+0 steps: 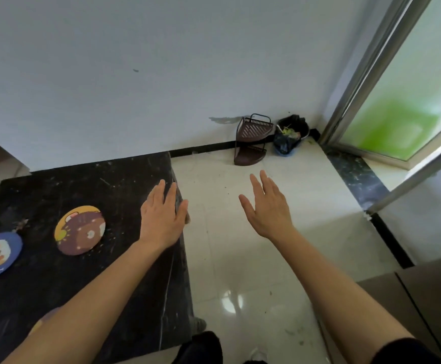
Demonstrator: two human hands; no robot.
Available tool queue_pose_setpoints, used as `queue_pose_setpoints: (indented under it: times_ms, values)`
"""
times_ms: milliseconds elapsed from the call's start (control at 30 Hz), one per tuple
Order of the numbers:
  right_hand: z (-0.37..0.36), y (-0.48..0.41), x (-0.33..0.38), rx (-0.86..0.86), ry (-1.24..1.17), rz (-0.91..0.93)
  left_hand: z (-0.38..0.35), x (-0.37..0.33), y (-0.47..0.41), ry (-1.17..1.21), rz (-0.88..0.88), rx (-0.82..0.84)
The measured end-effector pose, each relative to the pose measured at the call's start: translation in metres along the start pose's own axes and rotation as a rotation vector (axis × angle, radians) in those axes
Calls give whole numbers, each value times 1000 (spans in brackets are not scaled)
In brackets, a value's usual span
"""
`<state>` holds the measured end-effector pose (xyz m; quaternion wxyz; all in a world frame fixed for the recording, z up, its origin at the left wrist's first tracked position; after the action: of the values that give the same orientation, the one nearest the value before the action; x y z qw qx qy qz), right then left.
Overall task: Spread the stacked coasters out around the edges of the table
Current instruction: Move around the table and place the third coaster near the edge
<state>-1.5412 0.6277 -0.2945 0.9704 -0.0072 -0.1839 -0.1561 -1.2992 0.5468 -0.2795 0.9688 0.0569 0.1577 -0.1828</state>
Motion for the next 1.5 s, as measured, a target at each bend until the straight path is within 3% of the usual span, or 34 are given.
queue_pose_setpoints:
  times_ms: [233, 500, 767, 1033, 1267, 1400, 1500]
  values:
    - [-4, -90, -7, 61, 30, 114, -16, 25, -52, 41, 171, -36]
    - [-37, -224, 35, 218, 205, 261, -49, 91, -125, 211, 442, -4]
    - [-64, -310, 179, 294, 221, 519, 5, 171, -127, 220, 680, -137]
    - [-157, -323, 349, 463, 229, 911, 19, 253, -68, 315, 1053, -289]
    - [-264, -305, 458, 730, 165, 1166, -15, 302, -20, 555, 1512, -427]
    - [-322, -287, 487, 963, 122, 1137, -49, 321, -7, 714, 1716, -486]
    - [-362, -272, 497, 1169, 61, 1045, -75, 333, -3, 892, 1825, -671]
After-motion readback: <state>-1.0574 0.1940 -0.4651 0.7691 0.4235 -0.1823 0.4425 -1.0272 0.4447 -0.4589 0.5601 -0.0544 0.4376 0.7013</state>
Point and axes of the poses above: each hand's wrist, its own y-axis away from the middle knuckle, its own z-axis out of the back of the hand, x = y × z, the point moved 9 cm from there along -y, towards the middle knuckle, and after that the axes turned 4 degrees about x, right-handed, at the moved point
